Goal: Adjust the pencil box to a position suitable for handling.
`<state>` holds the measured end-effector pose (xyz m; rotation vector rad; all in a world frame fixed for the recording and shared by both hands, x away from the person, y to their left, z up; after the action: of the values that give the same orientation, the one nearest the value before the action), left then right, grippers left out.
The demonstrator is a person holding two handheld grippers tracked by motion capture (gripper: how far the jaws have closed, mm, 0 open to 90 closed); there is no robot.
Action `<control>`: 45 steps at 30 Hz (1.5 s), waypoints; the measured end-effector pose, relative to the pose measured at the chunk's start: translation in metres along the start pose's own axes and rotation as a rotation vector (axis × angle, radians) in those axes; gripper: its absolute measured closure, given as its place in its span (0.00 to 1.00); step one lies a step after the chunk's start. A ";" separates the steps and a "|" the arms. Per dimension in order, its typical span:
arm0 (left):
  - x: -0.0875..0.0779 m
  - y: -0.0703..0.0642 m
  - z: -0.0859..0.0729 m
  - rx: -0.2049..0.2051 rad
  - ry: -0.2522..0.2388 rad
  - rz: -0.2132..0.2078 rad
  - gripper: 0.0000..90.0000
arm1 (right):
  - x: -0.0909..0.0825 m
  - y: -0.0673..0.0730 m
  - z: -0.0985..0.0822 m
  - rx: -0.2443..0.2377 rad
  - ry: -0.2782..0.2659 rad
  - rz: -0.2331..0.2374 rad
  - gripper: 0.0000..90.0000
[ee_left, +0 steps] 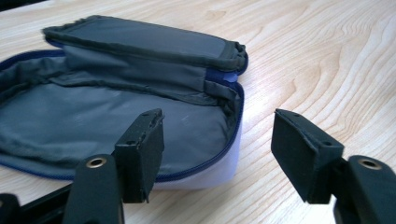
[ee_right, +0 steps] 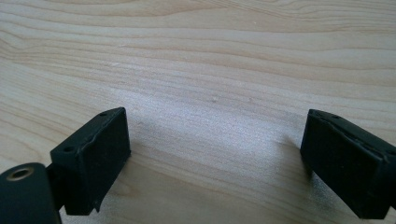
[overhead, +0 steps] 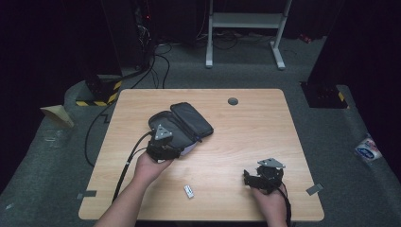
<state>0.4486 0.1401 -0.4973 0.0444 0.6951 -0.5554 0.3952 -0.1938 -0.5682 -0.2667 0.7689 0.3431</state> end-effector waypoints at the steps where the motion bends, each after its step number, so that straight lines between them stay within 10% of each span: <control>1: 0.007 -0.002 -0.003 0.003 0.015 0.002 0.41 | 0.000 0.000 0.000 0.000 -0.001 -0.001 0.09; 21: 0.035 -0.031 -0.017 0.034 0.055 -0.044 0.89 | 0.000 0.000 0.000 -0.002 -0.001 0.002 0.09; 35: 0.039 -0.077 -0.021 0.059 0.018 -0.128 0.91 | 0.000 0.000 0.000 -0.002 -0.001 0.002 0.09; 40: 0.027 -0.067 -0.014 0.049 -0.022 -0.108 0.75 | 0.000 0.000 0.000 -0.001 -0.002 0.001 0.09; 45: 0.003 -0.030 -0.003 0.037 -0.077 -0.006 0.70 | 0.000 0.000 0.000 -0.002 -0.001 0.002 0.09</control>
<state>0.4344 0.1137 -0.4971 0.0555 0.6105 -0.5727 0.3952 -0.1936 -0.5682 -0.2676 0.7681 0.3453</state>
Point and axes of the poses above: each handheld gripper's, and its own axes: x roughly forward along the jaws, z roughly out of its top, y roughly to its left, the point moved 6 cm from there along x, roughly forward along the jaws, and after that the axes turned 8 degrees about -x, right-handed, at the moved point
